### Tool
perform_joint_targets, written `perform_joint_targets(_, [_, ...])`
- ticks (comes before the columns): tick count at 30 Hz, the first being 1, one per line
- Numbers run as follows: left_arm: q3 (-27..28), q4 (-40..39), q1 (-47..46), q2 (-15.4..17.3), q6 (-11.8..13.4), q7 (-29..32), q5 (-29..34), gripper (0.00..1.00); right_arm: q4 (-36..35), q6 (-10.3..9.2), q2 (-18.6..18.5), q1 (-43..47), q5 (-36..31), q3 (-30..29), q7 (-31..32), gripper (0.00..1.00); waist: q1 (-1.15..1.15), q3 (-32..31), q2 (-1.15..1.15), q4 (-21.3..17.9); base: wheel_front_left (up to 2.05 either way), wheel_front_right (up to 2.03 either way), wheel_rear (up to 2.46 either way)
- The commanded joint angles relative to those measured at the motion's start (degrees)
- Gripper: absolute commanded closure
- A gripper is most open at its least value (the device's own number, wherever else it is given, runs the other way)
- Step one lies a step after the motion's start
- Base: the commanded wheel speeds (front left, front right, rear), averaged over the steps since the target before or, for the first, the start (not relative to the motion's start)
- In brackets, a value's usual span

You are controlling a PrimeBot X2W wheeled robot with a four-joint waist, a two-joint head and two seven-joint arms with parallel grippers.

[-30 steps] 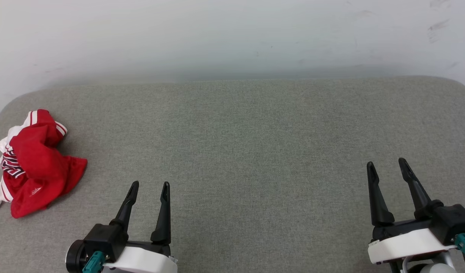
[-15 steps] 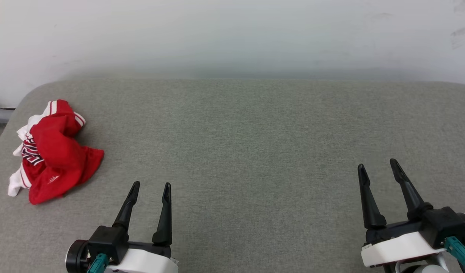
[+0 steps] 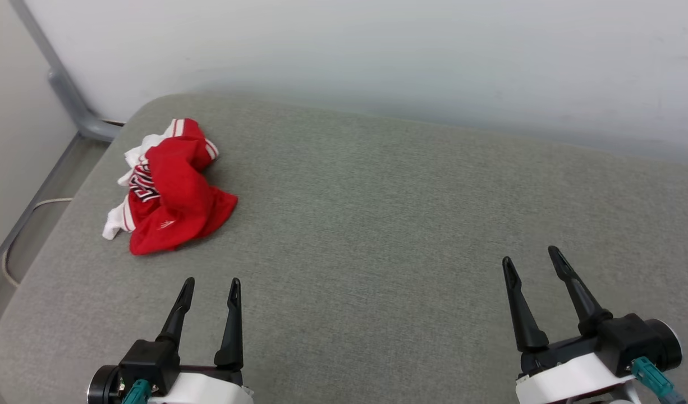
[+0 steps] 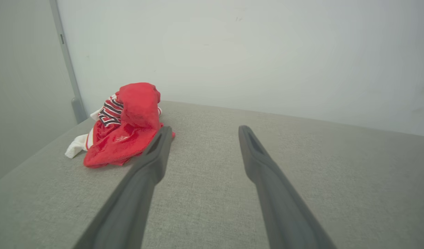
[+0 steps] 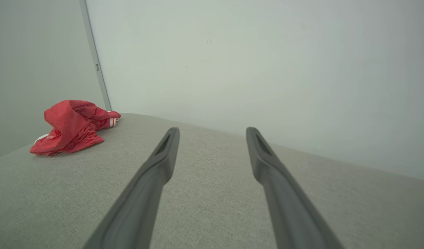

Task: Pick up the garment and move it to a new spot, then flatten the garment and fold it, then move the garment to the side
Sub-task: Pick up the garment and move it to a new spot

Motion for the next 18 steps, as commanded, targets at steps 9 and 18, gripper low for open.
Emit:
perform_joint_targets(9, [0.44, 0.52, 1.2, -0.06, -0.56, -0.14, 0.29, 0.0, 1.45, -0.04, 0.08, 1.11, 0.51, 1.36, -0.15, 0.0, 0.01, -1.33, 0.0, 8.9, 0.0, 0.0, 0.0])
perform_joint_targets(18, [0.75, 0.23, 2.03, -0.06, -1.13, -0.14, 0.15, 0.0, 2.42, -0.04, 0.08, 1.33, 2.12, 1.99, -0.16, 0.0, 0.01, -2.27, 0.0, 12.36, 0.0, 0.0, 0.0])
